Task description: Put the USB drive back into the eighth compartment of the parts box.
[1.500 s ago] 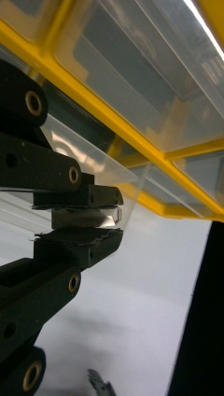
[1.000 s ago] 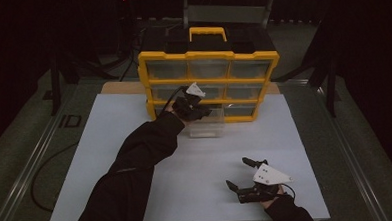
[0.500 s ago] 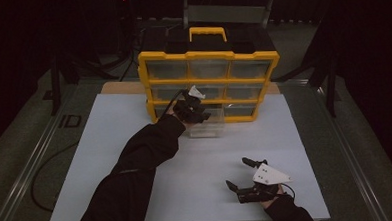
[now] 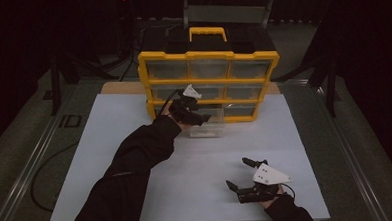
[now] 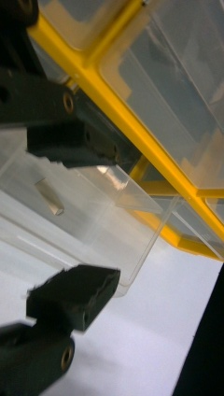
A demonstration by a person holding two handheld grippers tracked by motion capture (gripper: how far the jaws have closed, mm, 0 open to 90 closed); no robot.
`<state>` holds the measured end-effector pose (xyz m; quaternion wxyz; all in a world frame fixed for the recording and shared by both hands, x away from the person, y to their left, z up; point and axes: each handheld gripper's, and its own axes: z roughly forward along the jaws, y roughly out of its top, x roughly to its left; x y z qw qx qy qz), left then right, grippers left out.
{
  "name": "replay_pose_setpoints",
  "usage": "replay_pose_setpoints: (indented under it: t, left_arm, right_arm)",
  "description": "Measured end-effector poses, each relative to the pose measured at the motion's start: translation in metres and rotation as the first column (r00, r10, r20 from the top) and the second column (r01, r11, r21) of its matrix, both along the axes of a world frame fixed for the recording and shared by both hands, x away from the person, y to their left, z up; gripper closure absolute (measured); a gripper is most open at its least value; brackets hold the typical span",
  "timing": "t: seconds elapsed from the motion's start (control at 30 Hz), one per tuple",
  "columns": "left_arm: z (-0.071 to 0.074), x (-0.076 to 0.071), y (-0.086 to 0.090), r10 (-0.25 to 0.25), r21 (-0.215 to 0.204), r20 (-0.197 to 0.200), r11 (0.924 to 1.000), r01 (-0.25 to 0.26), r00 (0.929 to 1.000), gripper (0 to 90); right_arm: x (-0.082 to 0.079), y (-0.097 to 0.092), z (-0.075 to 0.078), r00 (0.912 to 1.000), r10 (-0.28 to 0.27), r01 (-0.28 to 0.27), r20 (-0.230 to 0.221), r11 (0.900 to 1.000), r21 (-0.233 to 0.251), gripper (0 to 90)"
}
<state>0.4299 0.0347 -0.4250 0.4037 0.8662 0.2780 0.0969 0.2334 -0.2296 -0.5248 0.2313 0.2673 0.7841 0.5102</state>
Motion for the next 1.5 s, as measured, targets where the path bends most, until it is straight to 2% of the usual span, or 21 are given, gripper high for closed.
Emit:
replay_pose_setpoints:
  t: [0.1,0.23,0.27,0.3,0.4,0.47,0.6,0.73,0.83,0.9,1.1,1.47,1.5]
  left_arm:
    - [0.000,0.000,0.005,0.017,-0.015,-0.014,0.9997,-0.017,0.9998,29.4]
    - [0.001,-0.002,0.009,0.025,-0.016,-0.007,0.9996,-0.025,0.9997,17.0]
    - [0.001,-0.003,0.012,0.008,-0.011,-0.015,0.9999,-0.008,0.9998,17.0]
    - [0.001,-0.003,0.013,0.016,-0.005,-0.012,0.9999,-0.016,0.9998,11.3]
    - [-0.001,-0.005,0.016,-0.004,-0.005,-0.024,1.0000,0.004,0.9997,0.6]
    - [0.000,-0.007,0.018,0.000,-0.008,-0.008,1.0000,0.000,1.0000,0.5]
    - [0.002,-0.008,0.023,-0.001,-0.046,-0.012,0.9990,0.000,0.9999,0.3]
    - [0.004,-0.012,0.027,-0.035,-0.057,-0.004,0.9978,0.034,0.9994,0.3]
    - [0.004,-0.015,0.031,-0.036,-0.065,0.024,0.9972,0.037,0.9991,0.3]
    - [0.002,-0.017,0.034,-0.052,-0.082,0.020,0.9952,0.053,0.9985,0.3]
    - [-0.002,-0.024,0.042,-0.076,-0.047,0.033,0.9959,0.078,0.9966,0.3]
    - [-0.002,-0.037,0.058,-0.085,-0.065,0.046,0.9940,0.088,0.9953,0.3]
    - [-0.002,-0.038,0.059,-0.086,-0.053,0.050,0.9946,0.089,0.9950,0.3]
  right_arm:
    - [0.000,0.000,-0.001,1.0000,0.001,-0.001,-0.002,1.0000,-0.006,8.6]
    - [0.000,0.000,0.000,1.0000,-0.002,0.002,0.001,1.0000,-0.002,8.6]
    - [0.000,0.000,0.000,1.0000,-0.002,0.002,-0.001,1.0000,-0.004,8.6]
    - [0.000,0.000,-0.001,1.0000,-0.002,0.002,-0.003,1.0000,-0.006,8.6]
    - [0.000,0.001,-0.001,1.0000,0.000,0.000,-0.001,1.0000,-0.007,8.6]
    - [0.000,0.000,-0.001,1.0000,-0.001,0.001,-0.002,1.0000,-0.008,8.6]
    - [0.001,0.001,-0.001,1.0000,0.000,0.000,-0.004,0.9999,-0.010,8.6]
    - [0.001,0.000,-0.001,1.0000,0.001,-0.001,-0.003,1.0000,-0.008,8.6]
    - [0.001,0.000,-0.001,1.0000,-0.003,0.003,-0.009,1.0000,-0.003,8.6]
    - [0.001,0.000,-0.001,1.0000,-0.003,0.003,-0.004,1.0000,-0.005,8.6]
    - [0.000,0.001,-0.001,1.0000,-0.002,0.002,-0.004,1.0000,-0.005,8.6]
    - [0.002,0.002,-0.001,1.0000,0.002,-0.002,-0.005,1.0000,-0.008,8.6]
    - [0.002,0.002,-0.001,1.0000,0.002,-0.002,-0.007,1.0000,-0.009,8.6]
